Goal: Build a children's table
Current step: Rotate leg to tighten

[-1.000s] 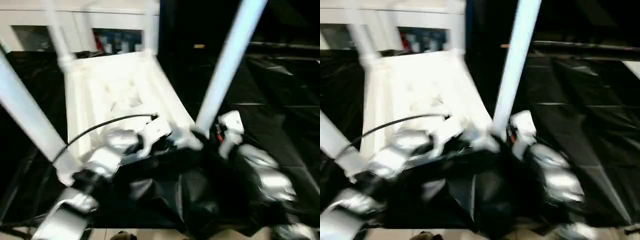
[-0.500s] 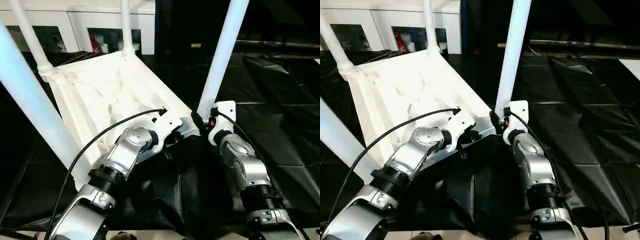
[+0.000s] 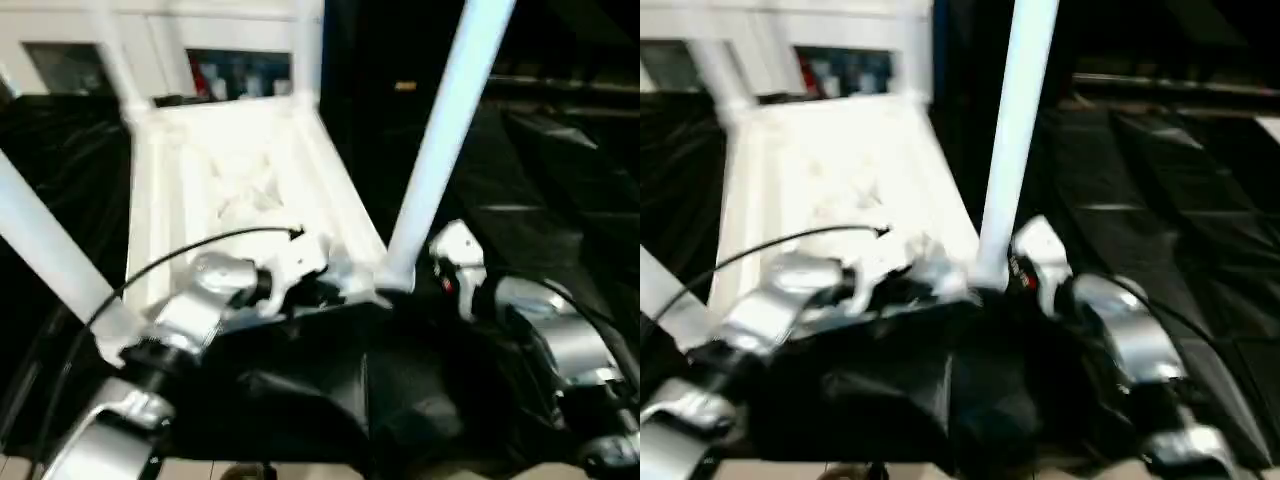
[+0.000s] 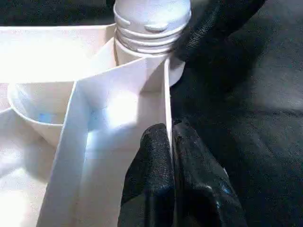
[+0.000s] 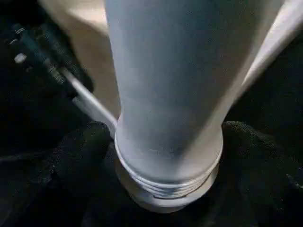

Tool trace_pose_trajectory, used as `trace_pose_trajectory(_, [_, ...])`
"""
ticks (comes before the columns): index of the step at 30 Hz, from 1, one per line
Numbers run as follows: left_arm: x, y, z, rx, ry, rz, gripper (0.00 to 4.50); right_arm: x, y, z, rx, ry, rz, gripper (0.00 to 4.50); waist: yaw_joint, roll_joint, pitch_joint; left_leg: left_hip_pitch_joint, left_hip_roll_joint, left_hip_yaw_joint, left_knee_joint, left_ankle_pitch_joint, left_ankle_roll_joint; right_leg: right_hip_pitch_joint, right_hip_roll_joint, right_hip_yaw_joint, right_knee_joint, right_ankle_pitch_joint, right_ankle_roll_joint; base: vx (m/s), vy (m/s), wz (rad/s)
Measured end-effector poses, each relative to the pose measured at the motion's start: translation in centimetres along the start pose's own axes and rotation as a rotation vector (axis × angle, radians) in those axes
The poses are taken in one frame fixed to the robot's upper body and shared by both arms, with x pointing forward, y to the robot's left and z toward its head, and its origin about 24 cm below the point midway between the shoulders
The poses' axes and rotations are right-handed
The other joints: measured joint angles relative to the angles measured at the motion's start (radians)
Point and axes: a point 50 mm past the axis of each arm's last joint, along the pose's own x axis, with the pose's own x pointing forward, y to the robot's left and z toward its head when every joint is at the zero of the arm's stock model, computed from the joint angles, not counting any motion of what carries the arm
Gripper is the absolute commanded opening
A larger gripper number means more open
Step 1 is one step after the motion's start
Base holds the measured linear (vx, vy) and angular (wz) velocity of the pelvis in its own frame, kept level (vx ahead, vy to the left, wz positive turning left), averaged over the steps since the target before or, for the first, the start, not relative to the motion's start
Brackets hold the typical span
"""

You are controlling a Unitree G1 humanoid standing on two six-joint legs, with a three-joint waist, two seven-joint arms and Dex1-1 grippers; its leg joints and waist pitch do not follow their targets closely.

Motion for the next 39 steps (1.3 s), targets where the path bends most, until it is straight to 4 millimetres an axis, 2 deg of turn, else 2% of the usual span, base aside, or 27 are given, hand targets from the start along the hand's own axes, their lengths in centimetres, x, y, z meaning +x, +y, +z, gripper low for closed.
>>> trace_pose_trajectory(9, [-0.7, -0.2, -0.2, -0.001, 0.003, -0.047, 0.00, -0.2, 0.4, 0.6, 0.017, -0.056, 0.091, 4.17, 0.006, -0.003, 0.002, -0.001, 0.000, 0.000, 0.001, 0.000, 0.000, -0.001, 0.000, 0.000, 0.001, 0.000, 0.000, 0.000, 0.000, 0.00])
trace_pose_trajectory(17, [-0.7, -0.4, -0.3, 0.001, 0.003, -0.065, 0.00, -0.3, 0.6, 0.6, 0.019, -0.055, 0.124, 3.36, 0.020, -0.003, 0.002, -0.001, 0.000, 0.000, 0.003, 0.000, 0.000, -0.001, 0.000, 0.000, 0.003, 0.000, 0.000, 0.000, 0.000, 0.00])
trace_pose_trajectory(24, [-0.7, -0.5, -0.3, 0.003, 0.006, -0.077, 0.00, -0.4, 0.6, 0.5, 0.017, -0.049, 0.125, 2.76, 0.022, -0.003, 0.002, -0.001, 0.001, 0.000, 0.005, 0.000, 0.000, -0.001, 0.000, 0.000, 0.006, 0.000, 0.000, 0.000, 0.000, 0.00])
trace_pose_trajectory(31, [-0.7, -0.6, -0.3, 0.002, 0.007, -0.082, 0.00, -0.5, 0.7, 0.3, 0.013, -0.051, 0.128, 2.62, 0.022, -0.003, 0.002, -0.001, 0.001, 0.000, 0.006, 0.000, 0.000, -0.001, 0.000, 0.000, 0.006, 0.000, 0.000, 0.000, 0.000, 0.00])
trace_pose_trajectory(36, [0.0, -0.4, -0.2, 0.002, 0.008, -0.036, 0.00, -0.1, 0.6, -0.2, 0.036, -0.083, 0.036, 2.61, 0.021, -0.003, 0.001, 0.001, 0.001, 0.000, 0.008, 0.000, 0.000, 0.000, 0.000, 0.000, 0.007, 0.001, -0.001, 0.000, 0.000, 0.00])
trace_pose_trajectory(39, [1.5, 0.3, 0.3, -0.019, 0.010, 0.058, 0.00, 0.9, 0.0, -0.8, 0.133, -0.136, -0.151, 2.61, 0.017, -0.001, 0.000, 0.005, 0.001, 0.000, 0.010, 0.000, -0.001, 0.003, 0.000, 0.001, 0.008, 0.003, -0.005, 0.000, 0.000, 0.00])
